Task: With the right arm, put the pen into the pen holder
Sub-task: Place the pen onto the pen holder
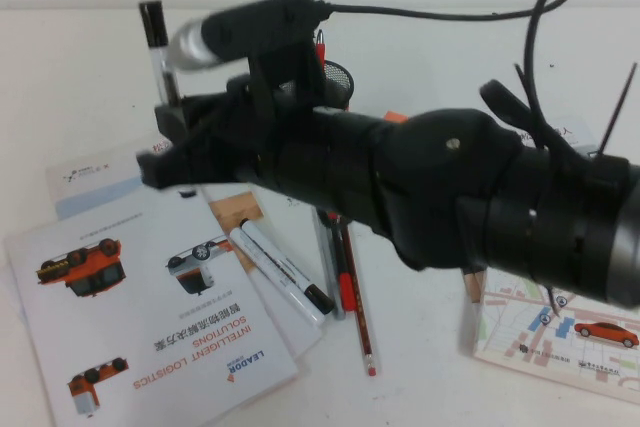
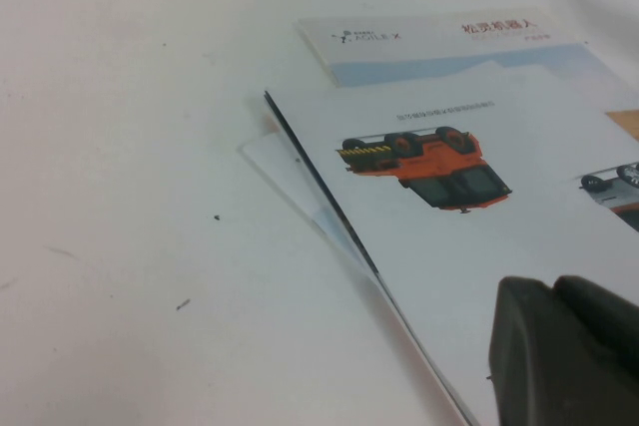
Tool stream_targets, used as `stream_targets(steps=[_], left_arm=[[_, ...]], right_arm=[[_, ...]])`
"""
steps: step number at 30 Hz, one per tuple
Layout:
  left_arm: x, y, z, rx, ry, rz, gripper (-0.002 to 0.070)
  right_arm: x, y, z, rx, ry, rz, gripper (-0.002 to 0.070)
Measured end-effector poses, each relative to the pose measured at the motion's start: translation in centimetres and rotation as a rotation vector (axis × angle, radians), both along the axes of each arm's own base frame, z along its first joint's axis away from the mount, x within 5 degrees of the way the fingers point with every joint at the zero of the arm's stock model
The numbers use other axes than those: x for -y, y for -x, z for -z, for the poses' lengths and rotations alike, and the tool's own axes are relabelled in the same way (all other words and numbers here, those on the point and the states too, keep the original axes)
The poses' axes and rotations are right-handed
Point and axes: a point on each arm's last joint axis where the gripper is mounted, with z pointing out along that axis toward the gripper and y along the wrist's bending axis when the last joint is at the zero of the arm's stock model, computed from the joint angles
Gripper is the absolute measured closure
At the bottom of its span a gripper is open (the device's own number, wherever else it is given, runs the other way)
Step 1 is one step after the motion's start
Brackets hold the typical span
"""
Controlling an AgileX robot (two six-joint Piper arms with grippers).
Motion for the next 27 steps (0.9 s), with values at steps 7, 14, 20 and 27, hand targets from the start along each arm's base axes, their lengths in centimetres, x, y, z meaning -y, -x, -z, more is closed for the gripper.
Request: stream_targets(steps=[7,14,20,27], left_arm=[[0.0,0.0,0.0,0.0,0.0,0.0,0.0678],[0.0,0.0,0.0,0.0,0.0,0.0,0.0677],[0.0,0.0,0.0,0.0,0.0,0.0,0.0677],[0.0,0.0,0.0,0.0,0.0,0.0,0.0678]], right_arm=[[-2.0,-0.1,-0.3,0.034,0.004,-0.144,0.0574],[-2.8,0.6,0.1,0.117,0.033,-0.285,0.0574],[-2.9,0.7,0.0,0.167,0.05,-0.313,0.0574],[-2.9,0.7,0.0,0.173,0.053,-0.314,0.0574]])
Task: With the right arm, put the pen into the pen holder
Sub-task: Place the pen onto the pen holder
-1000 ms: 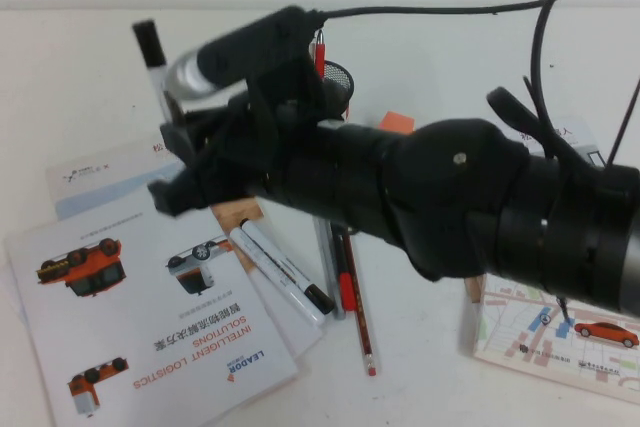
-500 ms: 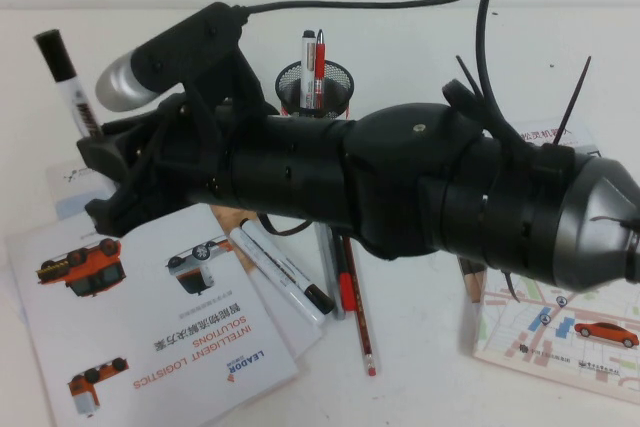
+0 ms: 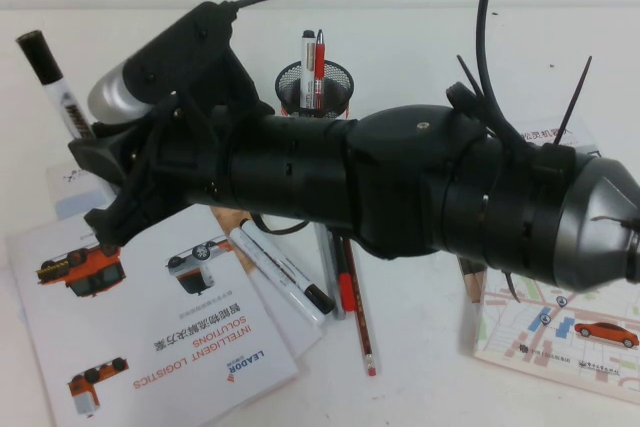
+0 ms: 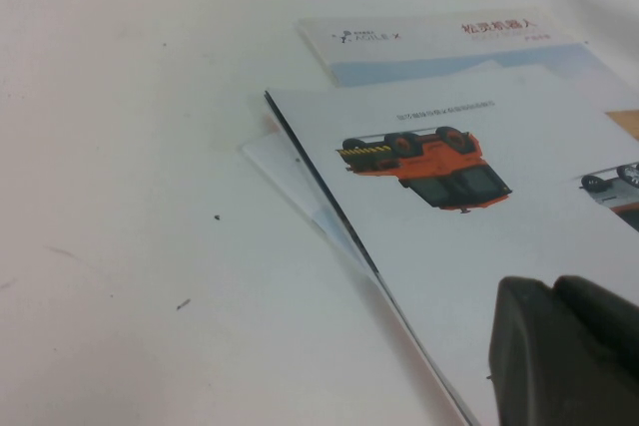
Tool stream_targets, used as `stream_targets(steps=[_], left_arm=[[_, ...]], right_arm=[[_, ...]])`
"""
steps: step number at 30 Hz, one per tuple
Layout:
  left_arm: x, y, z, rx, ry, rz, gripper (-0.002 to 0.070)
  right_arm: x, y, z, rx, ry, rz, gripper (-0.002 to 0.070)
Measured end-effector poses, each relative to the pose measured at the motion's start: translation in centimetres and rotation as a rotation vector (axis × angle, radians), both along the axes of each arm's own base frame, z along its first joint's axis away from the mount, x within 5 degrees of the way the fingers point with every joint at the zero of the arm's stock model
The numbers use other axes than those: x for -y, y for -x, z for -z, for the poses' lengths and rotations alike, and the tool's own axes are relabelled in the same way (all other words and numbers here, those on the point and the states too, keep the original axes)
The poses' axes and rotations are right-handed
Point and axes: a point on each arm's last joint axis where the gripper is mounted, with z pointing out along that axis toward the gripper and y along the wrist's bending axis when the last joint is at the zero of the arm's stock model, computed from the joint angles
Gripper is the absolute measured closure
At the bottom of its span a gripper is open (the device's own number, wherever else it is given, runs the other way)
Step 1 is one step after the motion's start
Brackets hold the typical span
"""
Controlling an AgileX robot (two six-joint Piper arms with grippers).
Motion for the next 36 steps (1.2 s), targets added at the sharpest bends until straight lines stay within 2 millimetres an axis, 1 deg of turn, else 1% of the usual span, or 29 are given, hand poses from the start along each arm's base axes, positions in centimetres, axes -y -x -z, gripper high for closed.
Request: stream_targets(steps=[5,8,9,10,11,12,15,17,20,24,27,29,32,34,36], left_arm=[[0.0,0.0,0.0,0.0,0.0,0.0,0.0678],[0.0,0.0,0.0,0.0,0.0,0.0,0.0678],[0.0,0.0,0.0,0.0,0.0,0.0,0.0678],[0.0,0.0,0.0,0.0,0.0,0.0,0.0677],[0.0,0.0,0.0,0.0,0.0,0.0,0.0678],[0.0,0.0,0.0,0.0,0.0,0.0,0.0677],[0.0,0.0,0.0,0.0,0.0,0.0,0.0678],[0.0,0.0,0.0,0.0,0.0,0.0,0.0677],[0.0,0.0,0.0,0.0,0.0,0.0,0.0678],[0.0,0.0,0.0,0.0,0.001,0.0,0.0678],[0.0,0.0,0.0,0.0,0.001,0.0,0.0678],[0.0,0.0,0.0,0.0,0.001,0.0,0.0678],[0.0,0.0,0.0,0.0,0.001,0.0,0.0678],[0.0,0.0,0.0,0.0,0.001,0.0,0.0678],[0.0,0.0,0.0,0.0,0.001,0.0,0.0677]], right_arm=[[0.1,-0.1,0.4,-0.036,0.027,0.016,0.0574],[0.4,-0.3,1.0,-0.082,0.073,0.095,0.0574],[0.5,-0.5,1.3,-0.058,0.096,0.132,0.0574],[0.5,-0.5,1.5,-0.062,0.075,0.177,0.0574],[0.6,-0.6,1.7,-0.086,0.018,0.228,0.0574],[0.6,-0.5,1.9,-0.067,-0.038,0.251,0.0574],[1.1,-0.5,2.5,0.008,-0.207,0.233,0.0574],[1.8,-0.9,2.7,0.033,-0.265,0.219,0.0574],[3.5,-2.9,2.9,0.071,-0.256,0.256,0.0574],[7.2,-6.8,3.0,0.103,-0.23,0.383,0.0574],[9.9,-9.2,2.9,0.113,-0.282,0.472,0.0574],[11.1,-10.5,3.1,0.13,-0.321,0.513,0.0574],[12.2,-12.0,4.1,0.153,-0.348,0.549,0.0574],[12.4,-12.9,5.3,0.146,-0.337,0.563,0.0574],[12.0,-13.7,6.7,0.132,-0.316,0.566,0.0574]])
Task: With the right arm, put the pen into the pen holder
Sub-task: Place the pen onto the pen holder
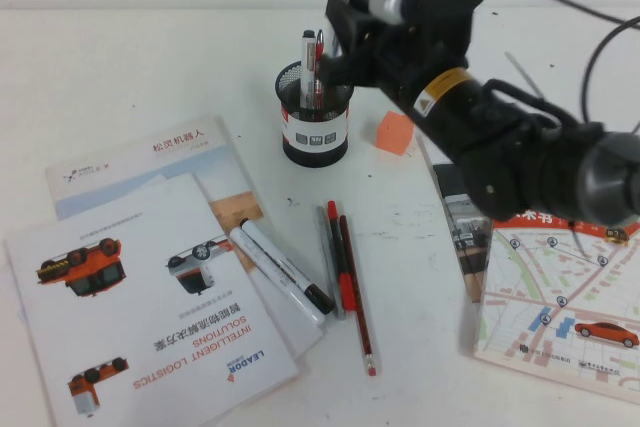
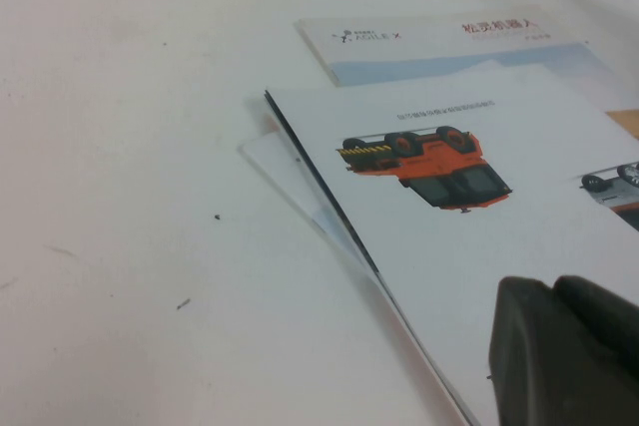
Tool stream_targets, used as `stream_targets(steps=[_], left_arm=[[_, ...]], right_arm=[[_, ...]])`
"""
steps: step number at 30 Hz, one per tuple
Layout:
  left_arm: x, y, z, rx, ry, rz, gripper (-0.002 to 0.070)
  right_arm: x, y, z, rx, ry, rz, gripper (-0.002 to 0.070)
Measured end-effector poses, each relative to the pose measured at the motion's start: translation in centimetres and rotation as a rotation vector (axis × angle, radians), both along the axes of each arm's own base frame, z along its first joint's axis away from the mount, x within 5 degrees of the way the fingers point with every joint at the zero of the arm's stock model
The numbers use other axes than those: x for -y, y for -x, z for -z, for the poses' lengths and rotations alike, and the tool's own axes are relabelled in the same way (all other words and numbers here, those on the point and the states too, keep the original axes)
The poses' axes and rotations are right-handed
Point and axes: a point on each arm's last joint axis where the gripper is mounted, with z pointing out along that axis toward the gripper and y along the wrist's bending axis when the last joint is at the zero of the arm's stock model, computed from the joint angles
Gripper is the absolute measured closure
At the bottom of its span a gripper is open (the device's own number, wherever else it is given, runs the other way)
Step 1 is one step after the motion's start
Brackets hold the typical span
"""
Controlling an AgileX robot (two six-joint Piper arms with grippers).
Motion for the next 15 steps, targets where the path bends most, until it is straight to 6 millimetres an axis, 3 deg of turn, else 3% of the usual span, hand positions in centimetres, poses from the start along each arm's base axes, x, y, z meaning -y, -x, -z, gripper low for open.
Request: stream_targets(steps=[7,15], left_arm=[[0.0,0.0,0.0,0.0,0.0,0.0,0.0677],[0.0,0.0,0.0,0.0,0.0,0.0,0.0678]], right_arm=[[-2.0,-3.0,4.2,-0.037,0.041,-0.01,0.0574],[-3.0,-5.2,6.0,-0.062,0.061,-0.003,0.0574]])
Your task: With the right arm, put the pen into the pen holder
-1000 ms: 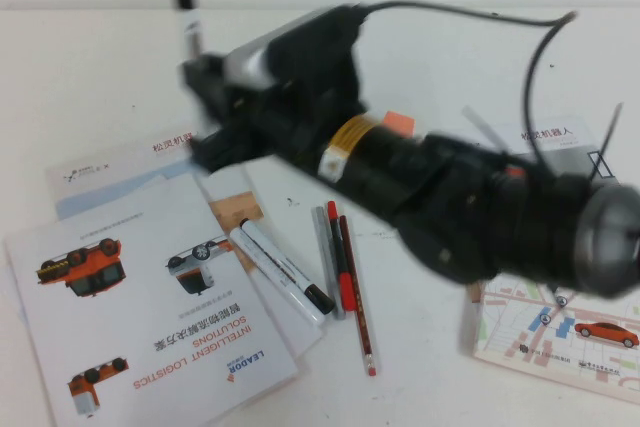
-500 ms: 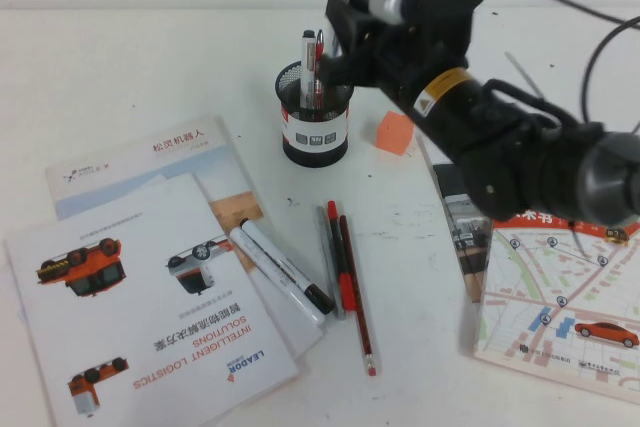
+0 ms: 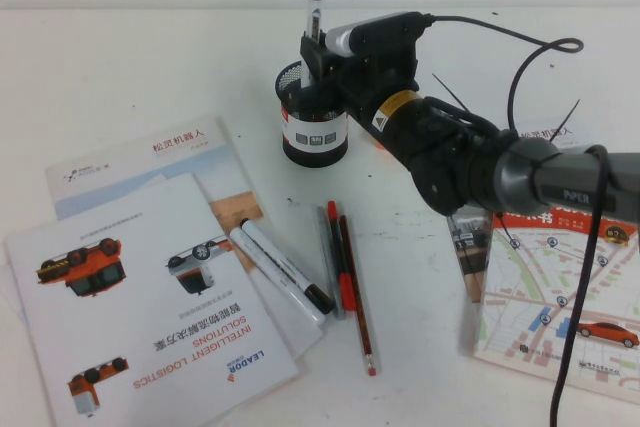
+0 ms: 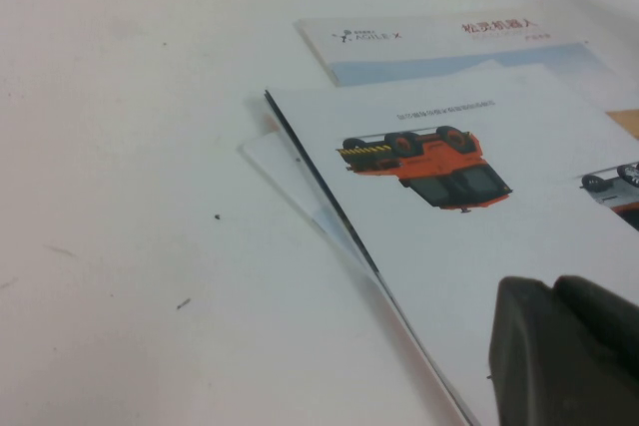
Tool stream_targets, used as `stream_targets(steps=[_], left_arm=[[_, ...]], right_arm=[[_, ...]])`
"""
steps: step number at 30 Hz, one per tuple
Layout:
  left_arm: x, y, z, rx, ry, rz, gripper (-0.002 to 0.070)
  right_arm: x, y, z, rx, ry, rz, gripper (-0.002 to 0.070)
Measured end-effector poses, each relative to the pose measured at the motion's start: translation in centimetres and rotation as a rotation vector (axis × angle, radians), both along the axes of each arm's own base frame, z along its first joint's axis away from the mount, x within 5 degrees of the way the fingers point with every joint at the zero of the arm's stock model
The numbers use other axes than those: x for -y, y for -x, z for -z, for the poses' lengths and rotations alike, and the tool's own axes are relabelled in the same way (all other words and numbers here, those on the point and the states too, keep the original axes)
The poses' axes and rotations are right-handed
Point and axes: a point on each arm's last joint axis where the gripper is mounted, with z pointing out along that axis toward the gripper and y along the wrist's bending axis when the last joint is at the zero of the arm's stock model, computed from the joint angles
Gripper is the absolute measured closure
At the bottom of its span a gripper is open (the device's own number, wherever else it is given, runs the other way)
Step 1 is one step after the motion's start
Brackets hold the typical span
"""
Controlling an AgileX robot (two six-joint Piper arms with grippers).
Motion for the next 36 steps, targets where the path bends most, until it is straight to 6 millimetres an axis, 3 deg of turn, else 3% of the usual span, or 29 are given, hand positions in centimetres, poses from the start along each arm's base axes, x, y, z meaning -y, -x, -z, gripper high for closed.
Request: stream_targets(steps=[5,10,13,15,17,19,22,26,29,33,36], left_arm=[[0.0,0.0,0.0,0.0,0.0,0.0,0.0677],[0.0,0.0,0.0,0.0,0.0,0.0,0.0678],[0.0,0.0,0.0,0.0,0.0,0.0,0.0678],[0.0,0.0,0.0,0.0,0.0,0.0,0.0678],[0.0,0.0,0.0,0.0,0.0,0.0,0.0678],[0.0,0.0,0.0,0.0,0.0,0.0,0.0677],[0.0,0.0,0.0,0.0,0.0,0.0,0.0677],[0.0,0.0,0.0,0.0,0.0,0.0,0.0678],[0.0,0.0,0.0,0.0,0.0,0.0,0.0678],[0.0,0.0,0.0,0.0,0.0,0.0,0.0678],[0.0,0.0,0.0,0.0,0.0,0.0,0.0677]], right_arm=[[0.9,-0.8,0.7,-0.036,0.018,0.029,0.0529],[1.8,-1.3,0.9,-0.061,0.018,0.057,0.0304],[2.0,-1.2,0.5,-0.097,0.04,0.063,0.0253],[2.1,-1.0,-0.2,-0.139,0.068,0.067,0.0283],[2.5,-0.4,-1.7,-0.188,0.101,0.073,0.0395],[3.0,0.3,-3.4,-0.249,0.148,0.079,0.0553],[3.8,1.7,-5.7,-0.29,0.21,0.081,0.0652],[5.4,4.6,-7.7,-0.271,0.21,0.078,0.0686],[7.0,7.6,-7.3,-0.246,0.175,0.072,0.0692],[9.0,12.8,-7.3,-0.176,0.12,0.045,0.0694],[10.2,16.8,-8.4,-0.072,0.091,-0.003,0.0695]])
